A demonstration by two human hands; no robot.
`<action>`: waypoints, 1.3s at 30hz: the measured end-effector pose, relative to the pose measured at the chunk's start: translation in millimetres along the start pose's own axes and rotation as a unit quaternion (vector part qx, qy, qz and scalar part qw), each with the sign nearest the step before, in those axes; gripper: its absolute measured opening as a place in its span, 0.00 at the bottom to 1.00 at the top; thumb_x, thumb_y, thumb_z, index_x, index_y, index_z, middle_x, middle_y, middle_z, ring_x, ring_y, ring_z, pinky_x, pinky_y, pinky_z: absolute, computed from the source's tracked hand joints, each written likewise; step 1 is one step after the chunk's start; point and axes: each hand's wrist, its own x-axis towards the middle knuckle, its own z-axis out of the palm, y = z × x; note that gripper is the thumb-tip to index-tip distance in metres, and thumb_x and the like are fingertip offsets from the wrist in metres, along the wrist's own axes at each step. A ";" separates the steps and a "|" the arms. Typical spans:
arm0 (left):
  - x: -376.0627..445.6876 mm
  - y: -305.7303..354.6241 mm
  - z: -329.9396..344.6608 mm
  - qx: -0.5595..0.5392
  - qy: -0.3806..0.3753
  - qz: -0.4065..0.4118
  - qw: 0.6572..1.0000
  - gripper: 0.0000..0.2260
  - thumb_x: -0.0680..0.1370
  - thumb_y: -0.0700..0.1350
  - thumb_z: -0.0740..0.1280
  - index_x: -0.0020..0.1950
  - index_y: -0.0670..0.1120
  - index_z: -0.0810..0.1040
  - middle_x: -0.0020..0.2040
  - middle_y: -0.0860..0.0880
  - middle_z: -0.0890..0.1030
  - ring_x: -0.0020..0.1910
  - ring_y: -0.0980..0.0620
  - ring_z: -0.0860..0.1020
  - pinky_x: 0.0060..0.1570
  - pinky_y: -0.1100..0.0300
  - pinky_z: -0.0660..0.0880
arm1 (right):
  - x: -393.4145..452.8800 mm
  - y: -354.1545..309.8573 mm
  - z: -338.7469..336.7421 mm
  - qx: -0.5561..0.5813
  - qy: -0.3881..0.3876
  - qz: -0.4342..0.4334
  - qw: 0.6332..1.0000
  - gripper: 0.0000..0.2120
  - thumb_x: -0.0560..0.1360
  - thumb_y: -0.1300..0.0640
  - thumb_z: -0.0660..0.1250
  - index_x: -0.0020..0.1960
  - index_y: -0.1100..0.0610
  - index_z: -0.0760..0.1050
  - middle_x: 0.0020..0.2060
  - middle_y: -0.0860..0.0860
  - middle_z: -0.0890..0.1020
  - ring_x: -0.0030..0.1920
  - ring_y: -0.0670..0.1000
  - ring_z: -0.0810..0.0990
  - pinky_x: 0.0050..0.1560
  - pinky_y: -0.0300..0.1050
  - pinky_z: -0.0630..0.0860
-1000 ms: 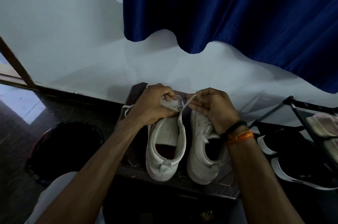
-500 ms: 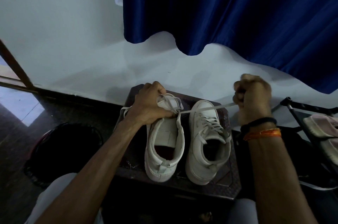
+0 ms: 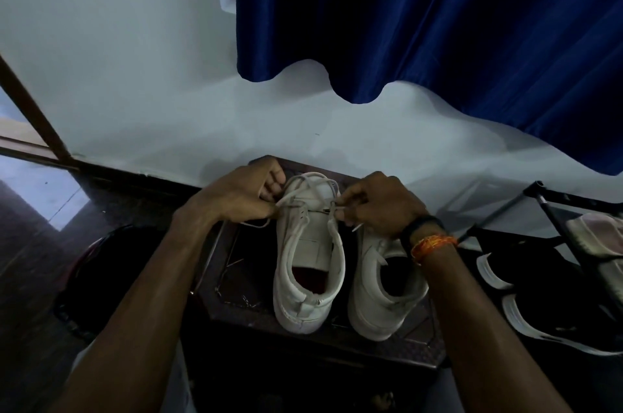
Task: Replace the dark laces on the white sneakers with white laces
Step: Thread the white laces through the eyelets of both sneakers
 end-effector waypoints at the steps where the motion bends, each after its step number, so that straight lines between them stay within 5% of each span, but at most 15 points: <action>1: -0.9 0.1 -1.5 0.008 0.002 -0.005 1.000 0.21 0.70 0.41 0.80 0.57 0.50 0.74 0.49 0.50 0.82 0.48 0.51 0.83 0.51 0.52 0.81 | -1.3 0.8 -0.6 -0.002 0.015 -0.005 1.000 0.05 0.72 0.56 0.74 0.47 0.52 0.87 0.37 0.45 0.85 0.46 0.47 0.83 0.45 0.32 0.76; 5: -3.3 0.8 -2.5 0.023 -0.004 -0.010 1.000 0.17 0.70 0.47 0.80 0.54 0.50 0.76 0.43 0.51 0.84 0.40 0.53 0.83 0.44 0.57 0.80 | -6.6 11.5 -10.7 0.011 0.123 0.032 0.992 0.08 0.74 0.54 0.68 0.40 0.51 0.86 0.42 0.48 0.86 0.48 0.51 0.82 0.51 0.43 0.77; 9: -4.6 3.8 -8.1 0.065 -0.005 0.008 0.998 0.03 0.75 0.46 0.75 0.47 0.52 0.83 0.36 0.54 0.84 0.33 0.59 0.79 0.37 0.62 0.73 | -12.6 28.3 -24.6 0.012 0.293 0.115 0.949 0.10 0.78 0.52 0.67 0.48 0.55 0.86 0.45 0.56 0.86 0.49 0.59 0.81 0.47 0.42 0.70; 13: -8.9 4.3 -18.7 0.072 0.077 0.056 0.993 0.06 0.76 0.42 0.73 0.49 0.54 0.85 0.42 0.55 0.84 0.42 0.60 0.80 0.40 0.70 0.72 | -18.7 47.4 -35.4 0.013 0.436 0.184 0.881 0.13 0.80 0.54 0.64 0.53 0.61 0.83 0.49 0.62 0.84 0.51 0.65 0.81 0.50 0.51 0.76; 16: -11.0 0.9 -23.5 0.049 0.136 0.108 0.984 0.10 0.74 0.36 0.73 0.49 0.50 0.85 0.47 0.53 0.82 0.47 0.57 0.80 0.48 0.64 0.77 | -24.1 56.9 -39.7 0.022 0.494 0.194 0.847 0.13 0.81 0.56 0.62 0.54 0.64 0.81 0.49 0.63 0.84 0.51 0.64 0.82 0.49 0.51 0.76; 20: -6.8 -3.6 -18.6 0.076 0.193 0.105 0.973 0.14 0.72 0.30 0.69 0.50 0.48 0.83 0.51 0.50 0.77 0.49 0.53 0.76 0.43 0.66 0.73 | -25.2 53.0 -34.1 -0.024 0.441 0.144 0.885 0.08 0.76 0.59 0.67 0.51 0.59 0.84 0.49 0.60 0.85 0.47 0.62 0.83 0.47 0.48 0.76; 23: -4.7 0.9 -16.3 0.065 0.223 0.081 0.969 0.13 0.71 0.32 0.70 0.46 0.50 0.80 0.48 0.50 0.77 0.42 0.54 0.76 0.38 0.68 0.70 | -24.8 39.0 -21.9 -0.015 0.372 0.078 0.925 0.12 0.70 0.63 0.71 0.50 0.52 0.85 0.54 0.53 0.84 0.50 0.56 0.82 0.53 0.46 0.78; 28: -10.9 4.3 -21.5 -0.029 0.030 0.035 0.999 0.05 0.73 0.38 0.76 0.43 0.47 0.83 0.38 0.48 0.84 0.35 0.47 0.81 0.33 0.59 0.77 | -16.8 12.2 -3.6 0.003 0.174 -0.039 0.984 0.11 0.70 0.59 0.72 0.49 0.47 0.86 0.47 0.43 0.87 0.45 0.41 0.81 0.52 0.33 0.74; 31: -11.9 -3.7 -18.9 -0.013 -0.029 0.002 0.999 0.06 0.72 0.44 0.79 0.43 0.44 0.84 0.37 0.45 0.84 0.33 0.46 0.83 0.33 0.56 0.81 | -10.2 4.6 12.0 -0.069 0.095 -0.044 0.992 0.13 0.70 0.56 0.71 0.53 0.44 0.84 0.47 0.46 0.86 0.51 0.51 0.83 0.53 0.47 0.80; 35: -8.9 -9.0 -15.8 0.002 0.017 -0.040 0.999 0.12 0.69 0.41 0.81 0.48 0.43 0.81 0.44 0.46 0.82 0.30 0.48 0.84 0.32 0.60 0.80 | -6.7 7.8 14.0 -0.063 0.103 -0.028 0.992 0.09 0.73 0.55 0.70 0.50 0.46 0.86 0.45 0.48 0.87 0.51 0.53 0.83 0.53 0.48 0.80; 39: -3.7 -7.4 -5.2 0.023 0.056 -0.055 0.997 0.20 0.69 0.42 0.81 0.55 0.44 0.76 0.44 0.49 0.78 0.25 0.54 0.80 0.27 0.63 0.77 | -8.3 21.4 1.3 0.016 0.235 0.039 0.971 0.12 0.72 0.57 0.64 0.43 0.49 0.86 0.42 0.50 0.87 0.49 0.57 0.84 0.54 0.50 0.80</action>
